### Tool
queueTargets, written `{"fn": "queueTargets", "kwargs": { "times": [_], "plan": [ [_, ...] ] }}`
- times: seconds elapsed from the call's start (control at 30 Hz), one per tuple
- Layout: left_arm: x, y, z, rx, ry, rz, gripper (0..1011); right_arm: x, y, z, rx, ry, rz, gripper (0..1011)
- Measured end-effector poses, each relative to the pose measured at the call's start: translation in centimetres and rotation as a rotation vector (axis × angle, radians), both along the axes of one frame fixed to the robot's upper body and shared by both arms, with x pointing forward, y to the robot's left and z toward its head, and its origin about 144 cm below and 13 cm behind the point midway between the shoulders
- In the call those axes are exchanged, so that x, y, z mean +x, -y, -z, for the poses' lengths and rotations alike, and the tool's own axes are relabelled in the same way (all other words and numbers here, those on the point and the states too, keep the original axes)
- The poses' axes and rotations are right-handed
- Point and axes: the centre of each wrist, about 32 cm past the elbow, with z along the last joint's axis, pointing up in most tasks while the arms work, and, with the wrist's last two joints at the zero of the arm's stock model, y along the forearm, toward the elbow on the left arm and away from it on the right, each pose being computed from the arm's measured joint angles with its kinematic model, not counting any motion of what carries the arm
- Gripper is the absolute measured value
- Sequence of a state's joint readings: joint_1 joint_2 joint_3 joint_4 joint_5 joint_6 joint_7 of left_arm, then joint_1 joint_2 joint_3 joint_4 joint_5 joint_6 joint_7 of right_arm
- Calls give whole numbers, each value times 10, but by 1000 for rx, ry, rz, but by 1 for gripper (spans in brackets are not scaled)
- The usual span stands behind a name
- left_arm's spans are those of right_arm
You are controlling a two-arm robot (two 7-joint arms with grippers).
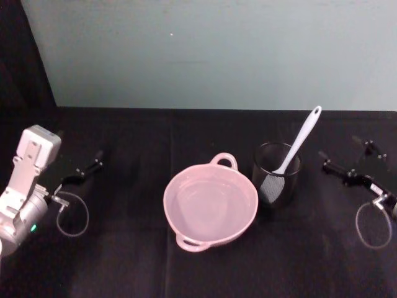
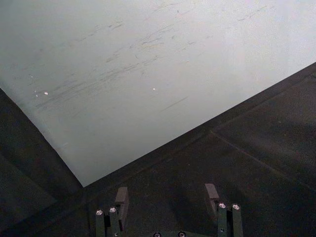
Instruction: Use the one hand to pick up the spoon and stir the clear water in the bowl.
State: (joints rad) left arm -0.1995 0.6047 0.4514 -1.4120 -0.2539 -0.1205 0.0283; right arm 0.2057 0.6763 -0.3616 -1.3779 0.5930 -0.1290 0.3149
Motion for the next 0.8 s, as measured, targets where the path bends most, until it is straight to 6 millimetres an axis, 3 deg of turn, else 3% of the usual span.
{"fn": "queueTargets", "kwargs": {
  "times": [0.4, 0.8],
  "plan": [
    [0, 0, 0, 0, 0, 0, 1005, 17, -13, 1, -81, -40, 49, 1002],
    [0, 0, 0, 0, 0, 0, 1005, 18, -19, 2, -110, -51, 84, 1003]
  ]
}}
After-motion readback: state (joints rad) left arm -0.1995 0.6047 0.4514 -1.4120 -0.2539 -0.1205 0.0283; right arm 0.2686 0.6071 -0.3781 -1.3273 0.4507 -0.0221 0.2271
